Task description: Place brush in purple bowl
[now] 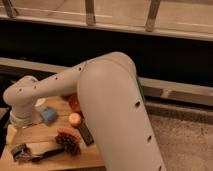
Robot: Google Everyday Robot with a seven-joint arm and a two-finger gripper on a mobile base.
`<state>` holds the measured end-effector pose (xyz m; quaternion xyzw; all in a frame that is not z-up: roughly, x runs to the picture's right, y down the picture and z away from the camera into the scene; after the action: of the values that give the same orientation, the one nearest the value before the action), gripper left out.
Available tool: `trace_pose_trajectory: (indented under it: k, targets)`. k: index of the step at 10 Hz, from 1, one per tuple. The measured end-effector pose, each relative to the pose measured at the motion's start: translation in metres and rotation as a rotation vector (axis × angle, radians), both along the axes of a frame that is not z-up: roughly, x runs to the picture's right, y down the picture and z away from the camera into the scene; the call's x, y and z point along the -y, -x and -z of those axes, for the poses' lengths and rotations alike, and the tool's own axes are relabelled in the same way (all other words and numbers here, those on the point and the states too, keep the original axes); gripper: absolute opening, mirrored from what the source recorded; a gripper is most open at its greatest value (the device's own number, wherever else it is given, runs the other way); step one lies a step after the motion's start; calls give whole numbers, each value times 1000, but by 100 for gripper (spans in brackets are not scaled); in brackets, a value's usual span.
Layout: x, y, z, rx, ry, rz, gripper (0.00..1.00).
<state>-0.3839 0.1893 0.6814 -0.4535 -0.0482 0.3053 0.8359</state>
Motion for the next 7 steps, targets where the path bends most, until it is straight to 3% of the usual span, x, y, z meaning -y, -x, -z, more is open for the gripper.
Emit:
trace_pose_trajectory:
  k: [2,7]
  targets:
    - [-8,12,-3,33,19,17,80]
    - [-8,12,-4,23,15,22,80]
